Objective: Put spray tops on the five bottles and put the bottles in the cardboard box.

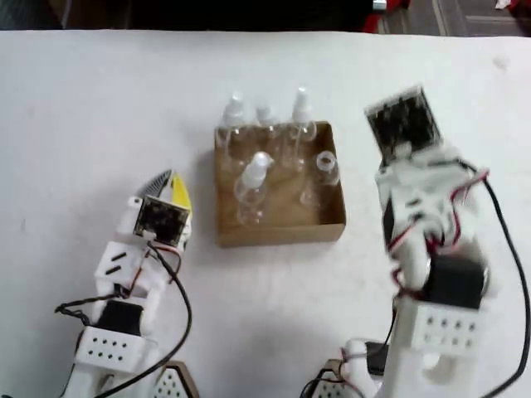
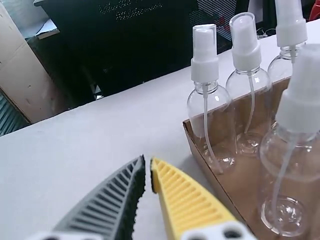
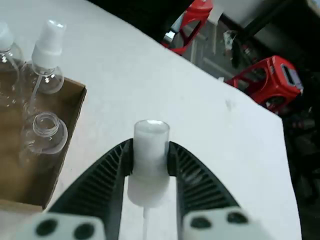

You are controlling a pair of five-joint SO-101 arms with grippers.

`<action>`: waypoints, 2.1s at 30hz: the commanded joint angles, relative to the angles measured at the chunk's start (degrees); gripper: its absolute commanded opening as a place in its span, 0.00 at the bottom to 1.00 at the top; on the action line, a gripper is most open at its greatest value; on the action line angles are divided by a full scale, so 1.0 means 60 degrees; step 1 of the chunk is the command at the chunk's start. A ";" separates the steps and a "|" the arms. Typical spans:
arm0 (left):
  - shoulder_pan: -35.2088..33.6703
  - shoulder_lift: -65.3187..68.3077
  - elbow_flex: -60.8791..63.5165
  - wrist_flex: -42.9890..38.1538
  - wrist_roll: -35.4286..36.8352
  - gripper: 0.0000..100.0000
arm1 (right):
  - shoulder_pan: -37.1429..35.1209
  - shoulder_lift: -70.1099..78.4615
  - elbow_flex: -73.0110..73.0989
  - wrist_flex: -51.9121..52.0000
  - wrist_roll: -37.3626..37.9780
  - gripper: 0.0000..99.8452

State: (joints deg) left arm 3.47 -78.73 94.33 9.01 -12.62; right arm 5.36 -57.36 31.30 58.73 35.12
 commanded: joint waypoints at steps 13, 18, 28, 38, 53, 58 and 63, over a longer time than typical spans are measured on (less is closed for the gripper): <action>0.0007 -0.0183 -0.0176 -0.0044 -0.0088 0.02 | -0.0755 -0.4667 0.4835 -0.1663 -0.2022 0.01; 0.0007 -0.0183 -0.0176 -0.0044 -0.0088 0.02 | -0.0813 -0.5751 0.4879 -0.1663 -0.2872 0.01; 0.0007 -0.0183 -0.0220 -0.0044 -0.0088 0.02 | -0.1531 -0.7714 0.5377 -0.2864 -0.2901 0.01; 0.0007 -0.0183 -0.0205 -0.0044 -0.0088 0.02 | -0.1516 -0.7656 0.7663 -0.6337 -0.2901 0.01; 0.0037 -0.0183 -0.0205 -0.0044 -0.0088 0.02 | -0.2659 -0.7656 0.8513 -0.8242 -0.2960 0.01; 0.0037 -0.0183 -0.0205 -0.0044 -0.0088 0.02 | -0.3172 -0.7656 0.8352 -0.8212 -0.2974 0.01; 0.0051 -0.0183 -0.0205 -0.0044 -0.0088 0.02 | -0.3187 -0.7597 0.7795 -0.8168 -0.2974 0.01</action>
State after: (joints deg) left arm 3.47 -78.73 94.33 9.01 -12.62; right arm -13.36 -103.08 82.64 9.58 17.80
